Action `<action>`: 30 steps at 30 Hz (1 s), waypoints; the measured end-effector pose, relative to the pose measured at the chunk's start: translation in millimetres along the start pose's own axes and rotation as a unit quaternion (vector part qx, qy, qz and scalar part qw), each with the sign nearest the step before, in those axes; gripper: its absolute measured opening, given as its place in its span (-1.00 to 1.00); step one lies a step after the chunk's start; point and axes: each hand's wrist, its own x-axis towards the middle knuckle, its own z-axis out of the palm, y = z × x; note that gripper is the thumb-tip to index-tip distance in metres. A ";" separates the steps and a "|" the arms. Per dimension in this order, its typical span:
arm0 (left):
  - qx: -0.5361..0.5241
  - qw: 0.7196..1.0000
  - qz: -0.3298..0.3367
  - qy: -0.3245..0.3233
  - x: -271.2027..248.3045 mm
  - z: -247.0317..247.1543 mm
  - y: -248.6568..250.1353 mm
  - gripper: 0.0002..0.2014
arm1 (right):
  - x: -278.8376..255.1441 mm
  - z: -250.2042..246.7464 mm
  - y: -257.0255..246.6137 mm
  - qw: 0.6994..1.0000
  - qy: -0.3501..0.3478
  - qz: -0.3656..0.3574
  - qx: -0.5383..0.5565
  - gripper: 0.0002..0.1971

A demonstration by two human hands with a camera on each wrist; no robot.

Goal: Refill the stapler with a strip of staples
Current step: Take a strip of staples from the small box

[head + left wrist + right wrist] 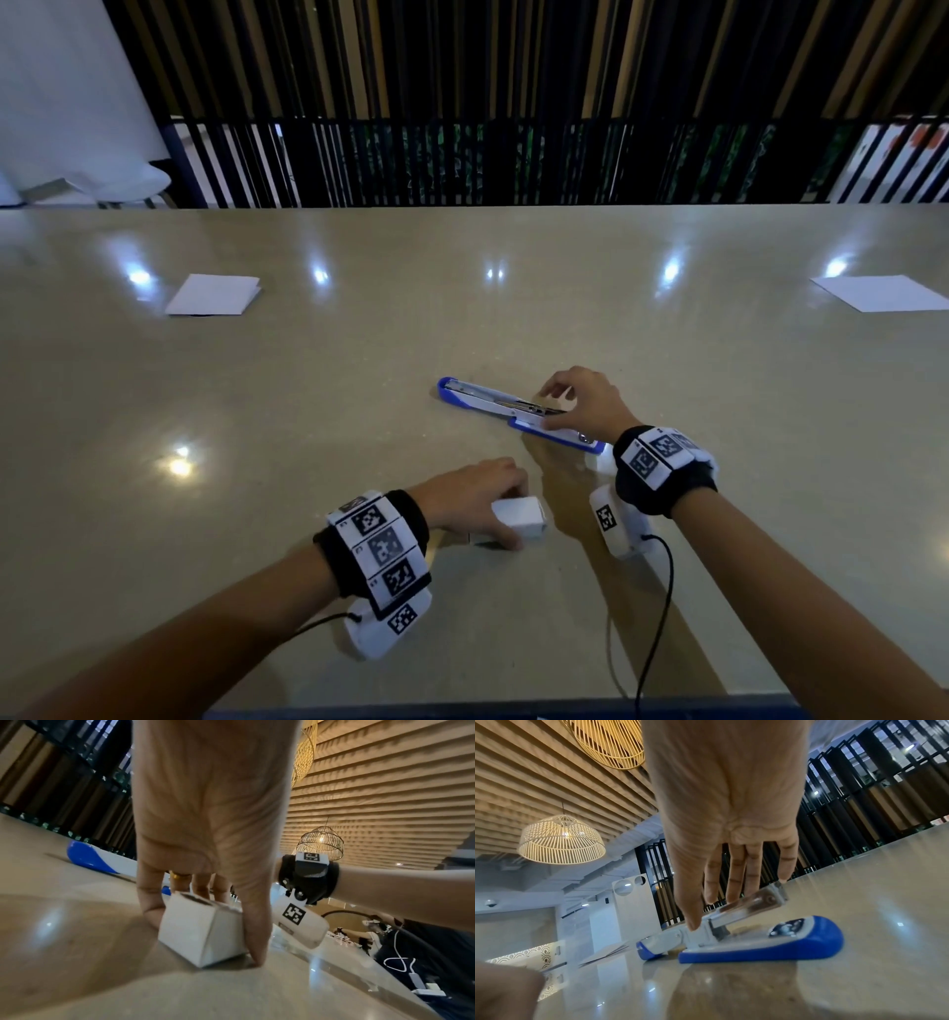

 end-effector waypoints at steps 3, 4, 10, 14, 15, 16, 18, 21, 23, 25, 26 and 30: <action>-0.025 0.998 -0.009 0.053 5.1 -1.0 -9.2 -0.62 | 1.9 -0.5 -6.7 0.999 0.021 -0.024 0.028 -0.71; -0.051 0.996 -0.013 0.072 6.4 -2.4 -12.0 -0.64 | 2.6 -0.8 -8.6 0.998 0.032 -0.033 0.040 -0.74; -0.255 0.946 -0.007 0.198 20.7 -18.1 -31.5 -0.77 | 4.5 -2.1 -24.5 0.981 0.043 -0.064 0.175 -0.84; -0.239 0.922 -0.019 0.305 37.8 -23.6 -46.6 -0.75 | 8.5 2.0 -33.3 0.967 0.026 -0.068 0.244 -0.80; -0.244 0.913 -0.013 0.326 40.3 -25.7 -46.0 -0.75 | 9.7 3.2 -35.1 0.965 0.030 -0.066 0.254 -0.79; -0.251 0.905 -0.009 0.344 42.0 -27.3 -44.9 -0.75 | 10.9 4.3 -36.3 0.960 0.035 -0.061 0.270 -0.78; -0.254 0.893 -0.007 0.371 43.9 -28.6 -41.7 -0.77 | 12.3 6.0 -38.0 0.952 0.047 -0.055 0.298 -0.78; -0.250 0.885 0.001 0.393 47.1 -27.5 -41.1 -0.79 | 14.0 7.1 -39.2 0.951 0.065 -0.060 0.298 -0.81; -0.246 0.884 0.000 0.397 47.7 -26.6 -42.4 -0.80 | 13.5 7.7 -41.4 0.952 0.076 -0.070 0.287 -0.83; -0.239 0.886 0.000 0.397 48.7 -25.9 -44.8 -0.79 | 12.3 8.4 -44.0 0.955 0.082 -0.084 0.273 -0.85; -0.241 0.887 0.003 0.395 48.1 -25.9 -45.9 -0.79 | 11.1 7.8 -45.2 0.954 0.077 -0.088 0.276 -0.84; -0.256 0.881 0.023 0.397 44.1 -25.8 -52.3 -0.75 | 7.8 4.1 -47.3 0.942 0.042 -0.093 0.319 -0.81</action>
